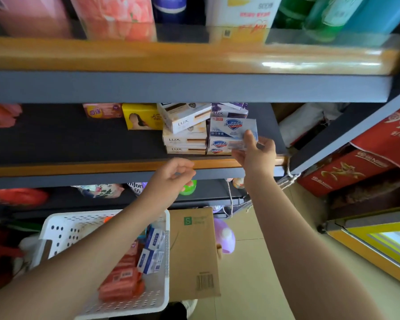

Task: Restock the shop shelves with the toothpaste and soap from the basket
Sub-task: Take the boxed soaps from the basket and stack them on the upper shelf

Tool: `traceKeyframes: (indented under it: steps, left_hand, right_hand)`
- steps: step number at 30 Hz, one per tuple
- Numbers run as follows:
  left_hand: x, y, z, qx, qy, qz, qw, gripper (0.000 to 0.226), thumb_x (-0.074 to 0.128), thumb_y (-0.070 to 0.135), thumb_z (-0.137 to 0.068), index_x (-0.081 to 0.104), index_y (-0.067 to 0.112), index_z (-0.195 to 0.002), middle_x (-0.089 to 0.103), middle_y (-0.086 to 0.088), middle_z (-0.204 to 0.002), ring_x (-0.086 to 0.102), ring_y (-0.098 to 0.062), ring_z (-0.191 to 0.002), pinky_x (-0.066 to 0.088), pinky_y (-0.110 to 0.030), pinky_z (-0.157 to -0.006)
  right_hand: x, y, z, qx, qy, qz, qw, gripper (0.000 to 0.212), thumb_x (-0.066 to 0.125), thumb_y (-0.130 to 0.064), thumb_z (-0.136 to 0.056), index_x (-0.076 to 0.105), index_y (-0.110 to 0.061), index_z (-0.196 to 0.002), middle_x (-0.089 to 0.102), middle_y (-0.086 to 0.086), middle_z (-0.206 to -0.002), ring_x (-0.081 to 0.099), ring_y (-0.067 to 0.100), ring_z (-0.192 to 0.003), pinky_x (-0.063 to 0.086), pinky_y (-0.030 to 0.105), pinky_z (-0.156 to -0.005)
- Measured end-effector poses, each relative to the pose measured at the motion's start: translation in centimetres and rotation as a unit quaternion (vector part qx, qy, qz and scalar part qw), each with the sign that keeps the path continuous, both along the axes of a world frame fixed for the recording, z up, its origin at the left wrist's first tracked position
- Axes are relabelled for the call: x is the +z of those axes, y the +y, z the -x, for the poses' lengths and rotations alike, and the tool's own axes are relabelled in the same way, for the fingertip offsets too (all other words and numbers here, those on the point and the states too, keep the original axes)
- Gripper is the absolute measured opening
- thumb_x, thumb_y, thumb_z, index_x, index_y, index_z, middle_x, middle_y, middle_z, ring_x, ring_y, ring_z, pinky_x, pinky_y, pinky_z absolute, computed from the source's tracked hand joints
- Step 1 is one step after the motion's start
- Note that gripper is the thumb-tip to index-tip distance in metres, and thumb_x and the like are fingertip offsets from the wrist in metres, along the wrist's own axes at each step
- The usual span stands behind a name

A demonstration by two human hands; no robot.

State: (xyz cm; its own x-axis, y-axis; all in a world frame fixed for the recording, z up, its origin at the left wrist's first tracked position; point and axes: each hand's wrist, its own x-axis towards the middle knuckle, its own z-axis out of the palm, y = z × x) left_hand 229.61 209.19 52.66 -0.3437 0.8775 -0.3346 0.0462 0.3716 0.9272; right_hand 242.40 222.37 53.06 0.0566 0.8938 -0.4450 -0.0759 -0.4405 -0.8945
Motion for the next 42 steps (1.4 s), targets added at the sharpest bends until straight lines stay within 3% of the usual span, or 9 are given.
traceKeyframes:
  steps: [4,7,10,13,17,22,27,37,42]
  left_hand:
    - [-0.2,-0.9,0.8,-0.029,0.147,-0.044,0.988,0.014,0.051,0.015,-0.091,0.058,0.027,-0.091,0.063,0.008,-0.096,0.059,-0.001,-0.082,0.041,-0.016,-0.073]
    - [0.9,0.0,1.8,0.023,0.381,-0.171,0.908,0.024,0.053,0.013,-0.086,0.057,0.011,-0.11,0.057,-0.007,-0.107,0.052,-0.007,-0.091,0.041,-0.014,-0.077]
    - [2.1,2.7,2.6,0.115,0.384,-0.152,0.903,0.053,0.064,0.017,-0.082,0.042,0.01,-0.13,0.041,-0.012,-0.133,0.039,-0.023,-0.123,0.035,-0.028,-0.1]
    - [2.3,5.5,3.4,0.134,0.286,-0.113,0.942,0.065,0.071,0.022,-0.077,0.037,0.009,-0.131,0.04,-0.011,-0.132,0.038,-0.022,-0.123,0.039,-0.031,-0.102]
    - [2.2,6.8,4.5,0.124,0.297,-0.083,0.943,0.063,0.069,0.025,-0.079,0.036,0.013,-0.132,0.043,-0.008,-0.134,0.039,-0.015,-0.118,0.032,-0.011,-0.086]
    - [1.3,6.2,6.6,0.075,0.315,-0.084,0.942,0.055,0.071,0.032,-0.075,0.044,0.022,-0.122,0.053,-0.002,-0.128,0.048,-0.026,-0.119,0.043,-0.045,-0.098]
    - [0.9,4.7,7.7,0.021,0.268,-0.106,0.957,0.047,0.066,0.05,-0.059,0.044,0.054,-0.101,0.057,0.01,-0.121,0.052,-0.023,-0.115,0.048,-0.049,-0.092]
    - [0.3,4.3,8.1,-0.027,0.239,-0.127,0.962,0.064,0.068,0.014,-0.08,0.036,0.029,-0.133,0.043,0.0,-0.139,0.045,-0.015,-0.127,0.045,-0.042,-0.101]
    - [0.8,0.7,6.7,0.022,0.322,-0.167,0.932,0.057,0.062,0.013,-0.084,0.037,0.015,-0.136,0.044,-0.005,-0.132,0.046,-0.009,-0.112,0.041,-0.019,-0.092]
  right_hand:
    - [-0.7,-0.2,-0.2,0.042,-0.149,-0.08,0.985,0.057,0.075,-0.039,-0.071,0.046,-0.017,-0.115,0.053,0.0,-0.107,0.059,0.02,-0.098,0.05,0.03,-0.083]
    - [-1.2,-0.9,-0.4,0.114,-0.381,-0.234,0.887,0.073,0.076,-0.031,-0.072,0.037,-0.017,-0.132,0.035,0.011,-0.134,0.048,0.03,-0.11,0.045,0.036,-0.086]
    - [-1.7,-1.6,-0.2,0.146,-0.488,-0.335,0.793,0.055,0.069,-0.028,-0.08,0.048,-0.022,-0.131,0.031,0.016,-0.145,0.04,0.038,-0.117,0.04,0.045,-0.093]
    - [-2.8,-1.9,0.1,0.159,-0.461,-0.335,0.806,0.043,0.064,-0.022,-0.085,0.053,-0.022,-0.127,0.034,0.014,-0.145,0.036,0.038,-0.122,0.044,0.049,-0.093]
    - [-3.7,-2.3,0.5,0.161,-0.449,-0.335,0.812,0.051,0.063,-0.028,-0.086,0.045,-0.02,-0.133,0.026,0.012,-0.15,0.032,0.036,-0.125,0.042,0.049,-0.098]
    - [-4.0,-2.6,1.2,0.152,-0.447,-0.323,0.82,0.055,0.061,-0.029,-0.086,0.039,-0.02,-0.136,0.019,0.009,-0.154,0.025,0.034,-0.133,0.035,0.048,-0.106]
    - [-3.8,-2.6,1.5,0.142,-0.463,-0.318,0.815,0.051,0.056,-0.023,-0.09,0.037,-0.021,-0.138,0.017,0.007,-0.155,0.023,0.032,-0.135,0.034,0.043,-0.107]
    - [-3.4,-2.7,1.6,0.186,-0.477,-0.317,0.798,0.051,0.048,-0.022,-0.095,0.029,-0.023,-0.142,0.01,0.006,-0.157,0.02,0.031,-0.138,0.036,0.042,-0.105]
    - [-3.2,-4.2,1.1,0.173,-0.491,-0.365,0.772,0.055,0.052,-0.023,-0.091,0.031,-0.012,-0.141,0.019,0.016,-0.154,0.02,0.038,-0.139,0.025,0.048,-0.112]
